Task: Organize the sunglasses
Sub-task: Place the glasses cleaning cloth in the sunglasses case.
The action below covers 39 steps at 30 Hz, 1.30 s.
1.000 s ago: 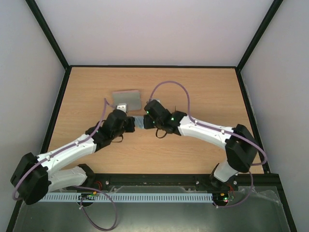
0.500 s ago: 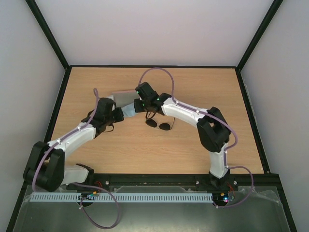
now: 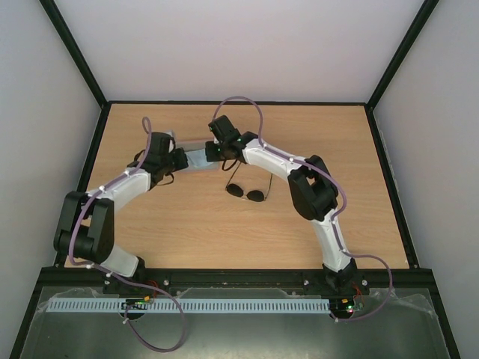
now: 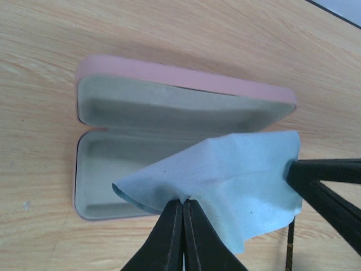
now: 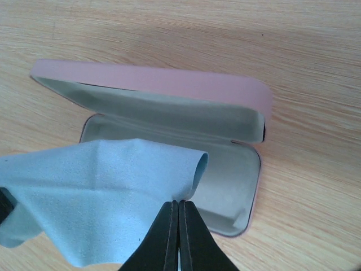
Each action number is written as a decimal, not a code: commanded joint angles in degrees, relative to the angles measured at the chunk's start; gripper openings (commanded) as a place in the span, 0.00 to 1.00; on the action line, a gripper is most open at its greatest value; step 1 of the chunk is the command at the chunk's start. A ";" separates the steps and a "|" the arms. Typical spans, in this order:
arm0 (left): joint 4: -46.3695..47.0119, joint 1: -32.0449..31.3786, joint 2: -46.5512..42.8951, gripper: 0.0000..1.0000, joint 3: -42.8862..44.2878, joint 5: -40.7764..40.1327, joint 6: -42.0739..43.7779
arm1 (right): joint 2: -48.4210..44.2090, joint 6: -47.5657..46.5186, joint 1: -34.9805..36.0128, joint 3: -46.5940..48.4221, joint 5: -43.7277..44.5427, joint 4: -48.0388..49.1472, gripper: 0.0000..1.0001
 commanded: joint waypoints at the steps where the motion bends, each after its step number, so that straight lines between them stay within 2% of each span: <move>1: -0.51 1.00 3.60 0.02 2.40 0.84 2.08 | 2.91 -0.81 -0.71 3.73 -1.65 -3.47 0.01; 9: 2.12 2.20 10.62 0.02 4.00 0.64 2.82 | 7.23 -0.19 -1.50 6.83 -1.58 -2.52 0.01; 23: 2.80 3.65 17.26 0.03 7.31 1.30 3.28 | 10.88 0.37 -3.05 8.03 -2.82 -1.19 0.01; 39: 2.33 4.99 19.51 0.02 7.09 1.79 4.69 | 12.84 0.45 -3.15 9.36 -3.26 -2.16 0.01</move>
